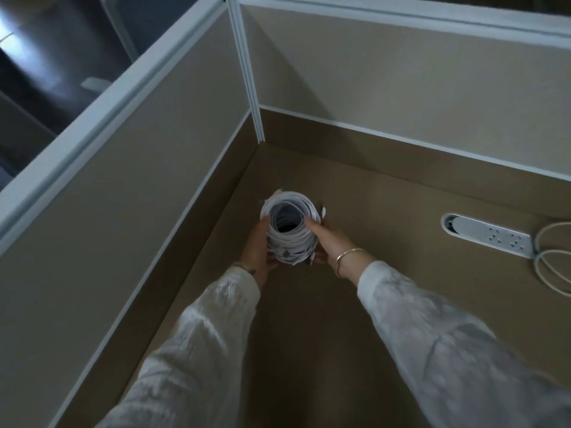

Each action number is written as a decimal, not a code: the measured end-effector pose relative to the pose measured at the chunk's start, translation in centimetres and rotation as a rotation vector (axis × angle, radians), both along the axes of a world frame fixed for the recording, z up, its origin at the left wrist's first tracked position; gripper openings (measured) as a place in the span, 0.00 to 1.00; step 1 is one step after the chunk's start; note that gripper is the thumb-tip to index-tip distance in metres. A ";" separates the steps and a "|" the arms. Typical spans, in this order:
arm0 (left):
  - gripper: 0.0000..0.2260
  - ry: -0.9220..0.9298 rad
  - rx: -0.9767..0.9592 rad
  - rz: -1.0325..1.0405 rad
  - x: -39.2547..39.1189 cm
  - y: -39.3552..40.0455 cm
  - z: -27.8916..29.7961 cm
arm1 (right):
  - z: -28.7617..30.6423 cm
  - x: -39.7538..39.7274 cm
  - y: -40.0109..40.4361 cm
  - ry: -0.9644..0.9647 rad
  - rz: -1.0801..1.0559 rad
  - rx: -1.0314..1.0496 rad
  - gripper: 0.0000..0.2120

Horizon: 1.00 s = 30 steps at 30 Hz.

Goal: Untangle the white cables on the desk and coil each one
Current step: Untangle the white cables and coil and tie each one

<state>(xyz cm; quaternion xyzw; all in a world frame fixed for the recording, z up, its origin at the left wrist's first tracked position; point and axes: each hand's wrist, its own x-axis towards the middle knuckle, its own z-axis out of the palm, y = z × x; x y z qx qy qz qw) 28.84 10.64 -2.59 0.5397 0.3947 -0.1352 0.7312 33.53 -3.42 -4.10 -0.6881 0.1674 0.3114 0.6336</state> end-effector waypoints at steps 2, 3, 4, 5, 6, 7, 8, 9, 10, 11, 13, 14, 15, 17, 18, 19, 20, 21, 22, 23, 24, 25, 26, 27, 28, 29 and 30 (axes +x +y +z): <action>0.18 -0.016 0.018 0.002 2.3 1.1 0.0 | 0.1 2.5 1.5 -0.007 -0.016 -0.018 0.19; 0.19 -0.026 0.032 0.000 3.5 1.8 -0.2 | 0.3 3.7 2.2 0.001 -0.022 -0.028 0.20; 0.19 -0.036 0.045 0.004 4.7 2.5 -0.4 | 0.4 5.0 2.9 0.006 -0.022 -0.033 0.22; 0.20 -0.046 0.058 0.006 5.5 2.9 -0.3 | 0.5 5.7 3.2 0.008 -0.017 -0.038 0.23; 0.21 -0.062 0.066 0.003 6.8 3.7 -0.5 | 0.4 7.0 3.9 0.007 -0.012 -0.037 0.25; 0.21 -0.075 0.070 0.002 7.8 4.1 -0.5 | 0.3 7.9 4.4 0.005 -0.008 -0.035 0.27; 0.22 -0.089 0.071 0.005 8.7 4.5 -0.6 | 0.3 8.7 4.8 0.001 -0.009 -0.033 0.28; 0.22 -0.103 0.073 0.011 9.5 4.9 -0.5 | 0.3 9.5 5.3 0.004 -0.015 -0.025 0.28; 0.22 -0.121 0.072 0.016 10.2 5.1 -0.5 | 0.2 10.3 5.7 0.010 -0.020 -0.017 0.29; 0.21 -0.132 0.063 0.025 11.0 5.4 -0.5 | 0.2 11.2 6.3 0.018 -0.027 -0.007 0.29; 0.20 -0.152 0.037 0.047 11.9 5.7 -0.2 | 0.4 12.4 7.1 0.032 -0.054 0.005 0.29; 0.21 -0.167 0.029 0.057 12.4 6.0 -0.3 | 0.3 13.0 7.5 0.044 -0.072 0.015 0.29; 0.21 -0.181 0.025 0.067 12.9 6.2 -0.4 | 0.3 13.6 7.9 0.055 -0.094 0.032 0.28; 0.21 -0.216 0.018 0.087 13.9 6.7 -0.8 | 0.3 14.4 8.5 0.056 -0.122 0.057 0.28; 0.20 -0.234 0.021 0.094 14.3 6.8 -0.9 | 0.3 14.8 8.8 0.045 -0.128 0.060 0.28; 0.19 -0.250 0.023 0.099 14.7 6.8 -1.0 | 0.1 15.2 9.0 0.033 -0.133 0.057 0.29; 0.19 -0.262 0.023 0.099 15.1 6.9 -1.1 | 0.1 15.3 9.2 0.028 -0.132 0.052 0.29; 0.19 -0.269 0.025 0.101 15.4 7.0 -1.3 | 0.0 15.5 9.3 0.022 -0.133 0.047 0.31; 0.20 -0.277 0.031 0.107 15.8 7.1 -1.5 | -0.2 15.7 9.4 0.018 -0.132 0.044 0.32; 0.20 -0.280 0.033 0.116 16.1 7.1 -1.6 | -0.3 15.7 9.5 0.012 -0.133 0.044 0.33; 0.20 -0.282 0.036 0.120 16.3 7.1 -1.6 | -0.1 15.7 9.5 0.007 -0.132 0.037 0.34; 0.19 -0.285 0.039 0.123 16.5 7.1 -1.5 | -0.1 15.7 9.6 -0.003 -0.135 0.036 0.34; 0.19 -0.290 0.036 0.130 16.5 7.1 -1.4 | 0.0 15.7 9.6 -0.011 -0.138 0.035 0.34; 0.19 -0.291 0.032 0.139 16.4 7.1 -1.3 | 0.1 15.6 9.7 -0.016 -0.140 0.036 0.34; 0.20 -0.291 0.028 0.152 16.4 7.0 -1.2 | 0.5 15.4 9.6 -0.011 -0.133 0.034 0.33; 0.20 -0.287 0.032 0.170 16.2 6.9 -1.1 | 0.6 15.3 9.5 -0.008 -0.134 0.036 0.34; 0.21 -0.284 0.043 0.185 15.9 6.9 -1.0 | 0.7 15.2 9.4 -0.002 -0.137 0.046 0.35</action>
